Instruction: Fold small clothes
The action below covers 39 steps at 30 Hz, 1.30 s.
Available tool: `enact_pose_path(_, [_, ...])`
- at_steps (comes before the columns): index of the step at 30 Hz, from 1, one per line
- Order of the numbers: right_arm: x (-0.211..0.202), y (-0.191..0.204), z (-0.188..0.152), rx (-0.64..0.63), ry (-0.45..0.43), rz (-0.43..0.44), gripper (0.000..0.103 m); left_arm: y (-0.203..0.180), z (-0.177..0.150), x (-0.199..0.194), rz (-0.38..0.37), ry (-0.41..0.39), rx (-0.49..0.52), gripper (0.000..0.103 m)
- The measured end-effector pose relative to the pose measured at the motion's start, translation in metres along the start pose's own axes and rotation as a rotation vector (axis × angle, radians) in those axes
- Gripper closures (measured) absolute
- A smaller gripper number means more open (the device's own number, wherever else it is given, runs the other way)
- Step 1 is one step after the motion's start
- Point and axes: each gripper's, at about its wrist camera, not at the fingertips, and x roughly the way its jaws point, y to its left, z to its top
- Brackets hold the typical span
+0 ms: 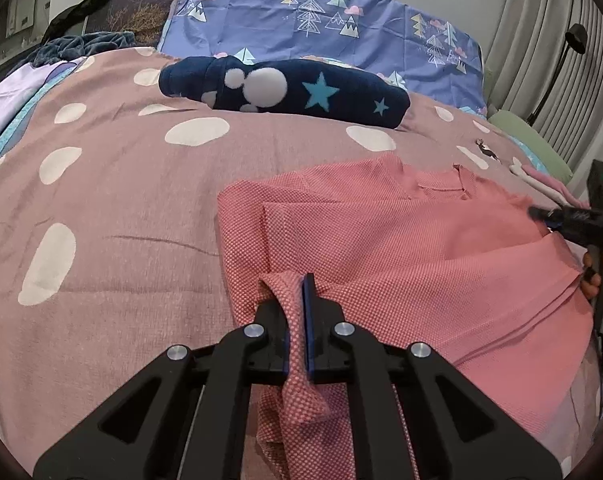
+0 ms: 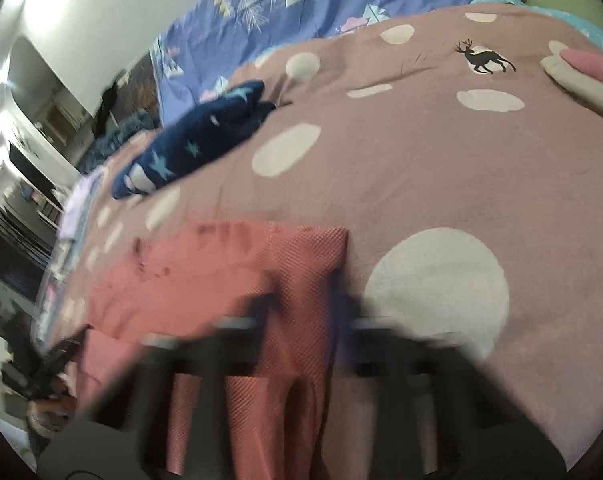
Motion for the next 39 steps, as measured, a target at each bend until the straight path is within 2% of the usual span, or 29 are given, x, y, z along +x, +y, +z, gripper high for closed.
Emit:
enact_pose_path(2, [-0.008,-0.002,0.001,0.025,-0.060,-0.027,0.098,0.000,0.000,0.000,0.002,-0.001,0.002,0.097])
enact_pose_path(3, [-0.010,-0.005,0.001,0.033,-0.089,-0.070,0.098,-0.001,0.000,0.000,0.007,-0.001,0.006,0.097])
enact_pose_path(5, [-0.008,-0.007,0.001,0.013,-0.083,-0.131,0.098,0.001,0.000,-0.001,0.007,0.002,0.006,0.097])
enact_pose_path(7, [-0.017,-0.003,-0.002,0.000,-0.078,-0.132,0.096,0.001,0.000,-0.001,0.005,-0.001,0.004,0.097])
enact_pose_path(10, [-0.052,0.019,-0.017,-0.112,-0.127,-0.111,0.090,0.001,0.001,-0.002,-0.003,-0.003,-0.003,0.096])
enact_pose_path(12, [-0.073,0.028,-0.029,-0.157,-0.124,-0.060,0.080,0.002,0.002,-0.004,-0.010,-0.004,-0.009,0.095])
enact_pose_path(14, [-0.085,0.032,-0.040,-0.179,-0.104,-0.030,0.077,0.003,0.002,-0.009,-0.027,-0.006,-0.022,0.085])
enact_pose_path(16, [-0.090,0.032,-0.053,-0.181,-0.062,-0.009,0.076,0.006,0.000,-0.021,-0.053,-0.021,-0.040,0.078])
enact_pose_path(22, [-0.088,0.020,-0.082,-0.135,0.019,0.016,0.074,0.010,-0.015,-0.045,-0.116,0.001,-0.061,0.075])
enact_pose_path(24, [-0.088,0.018,-0.085,-0.118,0.027,0.038,0.098,0.008,-0.020,-0.049,-0.139,0.016,-0.045,0.087])
enact_pose_path(25, [-0.090,0.018,-0.085,-0.112,0.020,0.054,0.098,0.005,-0.021,-0.052,-0.169,0.028,-0.033,0.100])
enact_pose_path(29, [-0.098,0.019,-0.070,-0.059,-0.030,0.136,0.098,-0.003,-0.009,-0.058,-0.199,0.003,-0.020,0.100])
enact_pose_path(33, [-0.098,0.009,-0.029,0.067,-0.111,0.214,0.098,-0.003,0.032,-0.058,-0.166,-0.099,-0.064,0.100])
enact_pose_path(34, [-0.090,0.003,-0.014,0.112,-0.120,0.236,0.093,0.002,0.045,-0.054,-0.144,-0.143,-0.089,0.100])
enact_pose_path(36, [-0.079,-0.006,0.001,0.168,-0.122,0.221,0.085,0.013,0.058,-0.047,-0.096,-0.197,-0.135,0.092])
enact_pose_path(37, [-0.075,-0.010,0.006,0.184,-0.121,0.197,0.080,0.021,0.063,-0.040,-0.067,-0.186,-0.163,0.075])
enact_pose_path(38, [-0.074,-0.010,0.008,0.179,-0.122,0.187,0.078,0.024,0.064,-0.038,-0.048,-0.178,-0.172,0.063])
enact_pose_path(39, [-0.075,-0.008,0.008,0.150,-0.124,0.176,0.075,0.027,0.063,-0.037,-0.035,-0.176,-0.172,0.062])
